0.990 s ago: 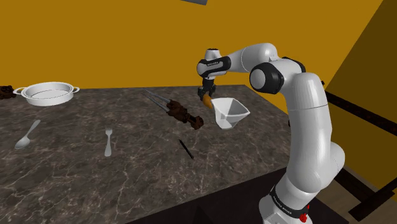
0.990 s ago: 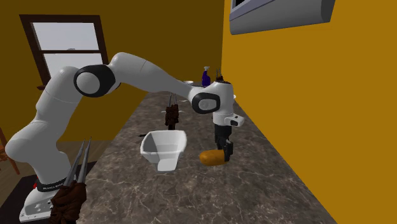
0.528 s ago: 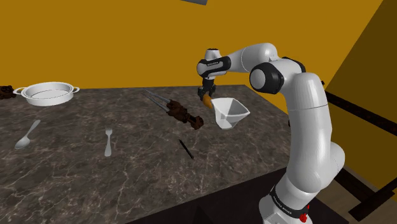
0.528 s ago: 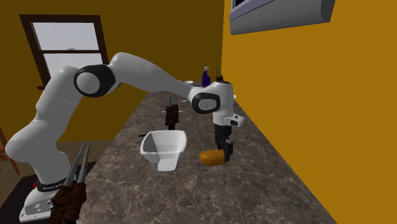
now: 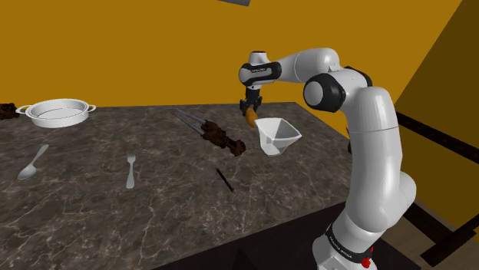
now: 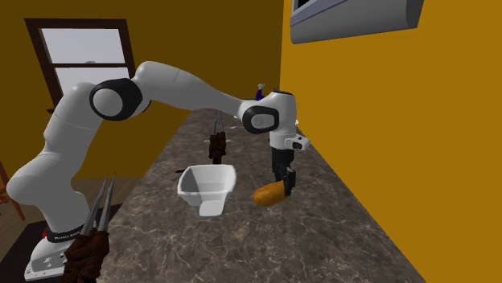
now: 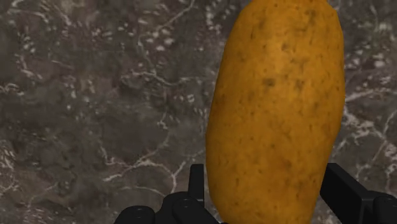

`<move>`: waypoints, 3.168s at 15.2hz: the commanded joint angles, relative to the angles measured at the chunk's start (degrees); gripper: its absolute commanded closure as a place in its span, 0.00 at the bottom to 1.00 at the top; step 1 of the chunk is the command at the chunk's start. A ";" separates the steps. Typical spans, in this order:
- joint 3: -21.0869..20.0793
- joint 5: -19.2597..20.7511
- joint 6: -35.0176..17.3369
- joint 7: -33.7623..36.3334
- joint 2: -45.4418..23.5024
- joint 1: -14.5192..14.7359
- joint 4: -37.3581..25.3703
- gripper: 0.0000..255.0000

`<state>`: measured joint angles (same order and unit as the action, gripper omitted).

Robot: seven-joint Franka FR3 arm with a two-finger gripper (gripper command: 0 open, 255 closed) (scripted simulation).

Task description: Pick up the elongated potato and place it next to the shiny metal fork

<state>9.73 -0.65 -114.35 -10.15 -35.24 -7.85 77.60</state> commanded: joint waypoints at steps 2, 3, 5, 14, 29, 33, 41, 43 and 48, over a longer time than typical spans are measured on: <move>0.06 0.10 2.11 0.02 0.74 0.07 -1.36 1.00; 0.08 0.11 2.77 0.00 0.91 0.06 -1.86 1.00; 0.11 0.14 4.13 -0.06 1.21 0.04 -2.92 1.00; 0.21 0.18 10.68 -0.36 1.83 -0.17 -8.87 1.00; -1.83 3.46 7.55 10.76 16.20 9.26 9.34 1.00; -3.28 4.47 6.47 15.71 19.98 12.62 14.57 1.00; -6.96 5.77 5.79 25.92 24.90 18.85 21.03 1.00; -8.00 5.96 5.85 28.50 25.60 20.35 21.91 1.00; -11.30 6.40 6.33 35.02 26.43 23.47 22.86 1.00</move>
<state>-0.32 14.80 -108.71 23.47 -8.02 14.72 101.17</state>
